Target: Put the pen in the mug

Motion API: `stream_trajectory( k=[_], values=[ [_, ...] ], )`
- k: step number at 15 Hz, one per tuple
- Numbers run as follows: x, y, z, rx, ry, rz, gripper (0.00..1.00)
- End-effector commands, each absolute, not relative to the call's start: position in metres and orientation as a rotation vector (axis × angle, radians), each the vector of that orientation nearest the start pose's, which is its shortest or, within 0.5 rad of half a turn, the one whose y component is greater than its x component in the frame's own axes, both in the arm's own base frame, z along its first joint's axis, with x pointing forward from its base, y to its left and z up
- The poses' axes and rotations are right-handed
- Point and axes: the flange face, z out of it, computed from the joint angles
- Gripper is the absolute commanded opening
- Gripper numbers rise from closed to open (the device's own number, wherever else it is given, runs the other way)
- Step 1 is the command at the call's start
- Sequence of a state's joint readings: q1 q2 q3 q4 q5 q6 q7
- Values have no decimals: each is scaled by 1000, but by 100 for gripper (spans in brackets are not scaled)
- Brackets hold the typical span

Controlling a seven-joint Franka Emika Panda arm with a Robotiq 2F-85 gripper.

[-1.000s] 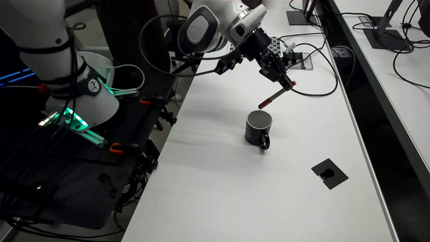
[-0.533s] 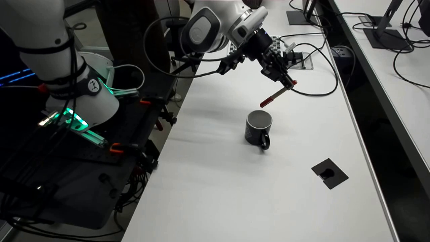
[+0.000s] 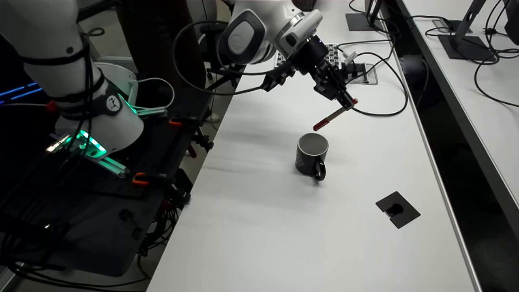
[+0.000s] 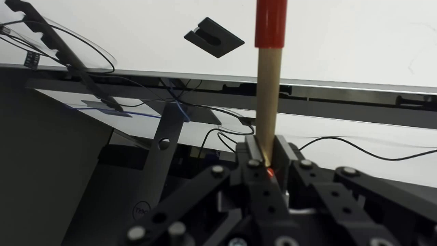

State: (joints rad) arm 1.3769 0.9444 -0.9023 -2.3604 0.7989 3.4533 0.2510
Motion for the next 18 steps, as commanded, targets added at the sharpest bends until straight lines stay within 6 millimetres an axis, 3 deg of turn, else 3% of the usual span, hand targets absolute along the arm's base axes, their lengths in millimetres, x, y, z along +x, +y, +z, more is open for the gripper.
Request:
stream_trajectory(
  k=[1, 7, 18],
  values=[
    [494, 134, 187, -3107, 413, -1509, 4],
    [488, 122, 182, -3100, 512, -1509, 4],
    [494, 123, 172, -3067, 581, -1509, 4]
  ],
)
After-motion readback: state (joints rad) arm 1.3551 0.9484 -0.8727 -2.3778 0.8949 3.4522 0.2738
